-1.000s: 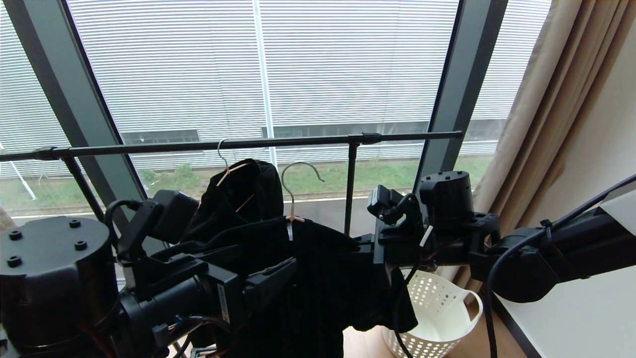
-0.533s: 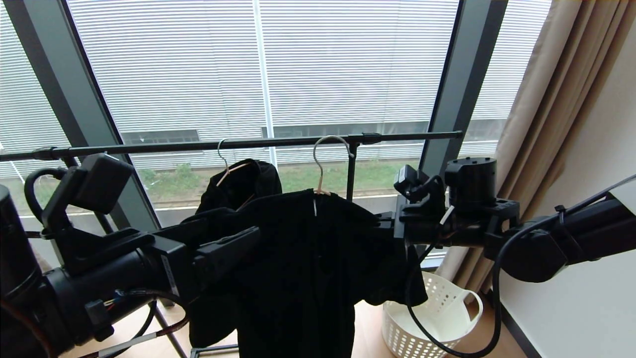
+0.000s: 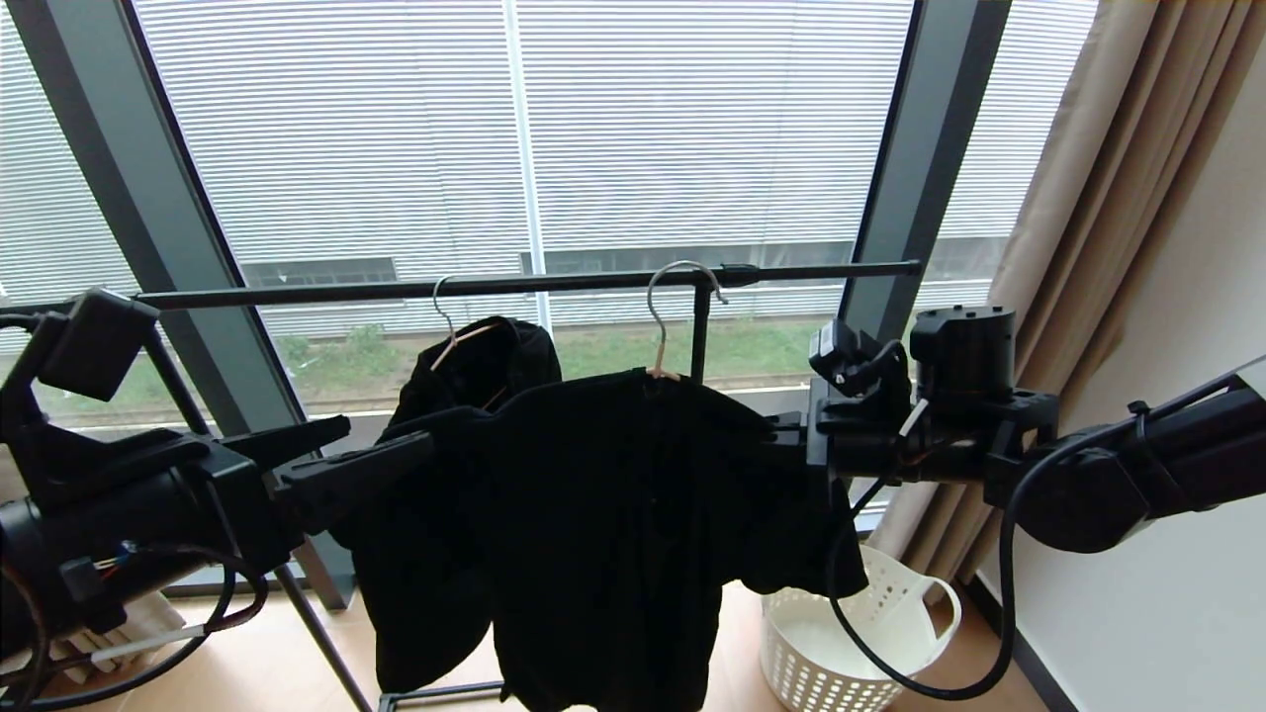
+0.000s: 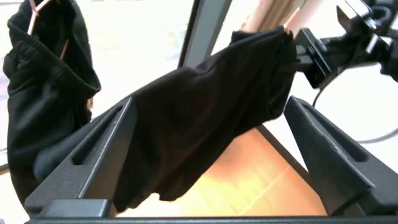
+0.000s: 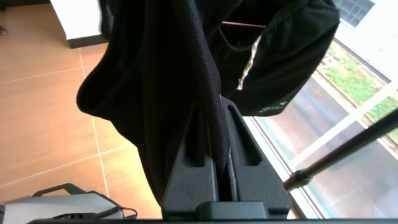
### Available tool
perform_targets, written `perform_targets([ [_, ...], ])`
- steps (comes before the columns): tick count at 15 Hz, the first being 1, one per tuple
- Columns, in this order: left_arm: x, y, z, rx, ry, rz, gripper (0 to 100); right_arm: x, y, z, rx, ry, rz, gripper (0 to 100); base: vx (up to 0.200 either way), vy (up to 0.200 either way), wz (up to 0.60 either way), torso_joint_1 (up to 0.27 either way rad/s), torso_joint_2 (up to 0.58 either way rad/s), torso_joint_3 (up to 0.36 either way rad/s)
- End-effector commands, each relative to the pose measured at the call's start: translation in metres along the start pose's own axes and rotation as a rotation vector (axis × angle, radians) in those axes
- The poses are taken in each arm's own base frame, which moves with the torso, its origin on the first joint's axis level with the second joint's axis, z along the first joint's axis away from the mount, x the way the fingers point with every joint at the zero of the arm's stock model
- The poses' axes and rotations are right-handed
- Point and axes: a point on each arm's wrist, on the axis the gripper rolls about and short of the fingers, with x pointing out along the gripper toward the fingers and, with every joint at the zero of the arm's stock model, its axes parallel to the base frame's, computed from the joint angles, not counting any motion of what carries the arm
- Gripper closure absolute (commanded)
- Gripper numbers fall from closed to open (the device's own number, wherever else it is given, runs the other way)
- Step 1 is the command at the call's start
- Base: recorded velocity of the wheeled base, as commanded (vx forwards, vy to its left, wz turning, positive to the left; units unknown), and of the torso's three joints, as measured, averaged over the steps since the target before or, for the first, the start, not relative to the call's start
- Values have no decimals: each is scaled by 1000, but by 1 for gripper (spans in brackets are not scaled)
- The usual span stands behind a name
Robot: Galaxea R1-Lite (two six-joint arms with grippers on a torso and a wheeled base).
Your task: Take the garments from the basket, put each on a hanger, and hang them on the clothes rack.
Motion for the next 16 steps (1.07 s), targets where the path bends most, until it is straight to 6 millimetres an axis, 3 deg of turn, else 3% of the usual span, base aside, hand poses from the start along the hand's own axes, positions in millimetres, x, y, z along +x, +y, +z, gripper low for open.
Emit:
perform_targets([
  [1,-5,19,-1,-20,5,36,0,-7,-4,1,-14,-10,-6,100,0,0,0,0,0,0],
  [4,1,42,-11,-63,75,-9,0,-16,-9,-5,-88,-26,38,100,0,0,0,0,0,0],
  [9,11,65,-32,-78,149,-67,0,-23,-13,-9,-105,-53,90,100,0,0,0,0,0,0],
  [16,12,68,-50,-49,130,-145,0,-24,-15,-6,-103,-57,85,100,0,0,0,0,0,0],
])
